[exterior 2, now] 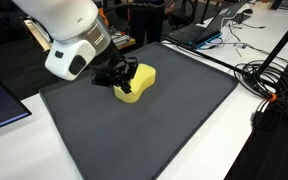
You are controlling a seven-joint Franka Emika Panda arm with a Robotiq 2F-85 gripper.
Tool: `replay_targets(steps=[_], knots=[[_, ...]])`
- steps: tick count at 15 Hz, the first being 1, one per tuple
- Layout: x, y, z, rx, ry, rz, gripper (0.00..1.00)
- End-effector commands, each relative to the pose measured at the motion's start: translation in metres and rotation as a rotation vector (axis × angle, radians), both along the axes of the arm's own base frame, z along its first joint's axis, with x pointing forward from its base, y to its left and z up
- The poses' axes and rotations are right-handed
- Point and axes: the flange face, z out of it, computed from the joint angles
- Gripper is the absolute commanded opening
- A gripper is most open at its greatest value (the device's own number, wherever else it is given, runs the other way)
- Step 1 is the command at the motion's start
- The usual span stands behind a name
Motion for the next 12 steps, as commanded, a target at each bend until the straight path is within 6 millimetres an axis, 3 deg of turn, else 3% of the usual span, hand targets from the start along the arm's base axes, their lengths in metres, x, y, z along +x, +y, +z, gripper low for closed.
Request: replay_targets(steps=[1, 7, 12], knots=[[-0.040, -0.008, 0.002, 0.026, -0.062, -0.057, 0.03], [-0.105, -0.015, 0.007, 0.045, -0.121, -0.170, 0.03], [-0.161, 0.000, 0.021, 0.022, -0.184, -0.233, 0.03]])
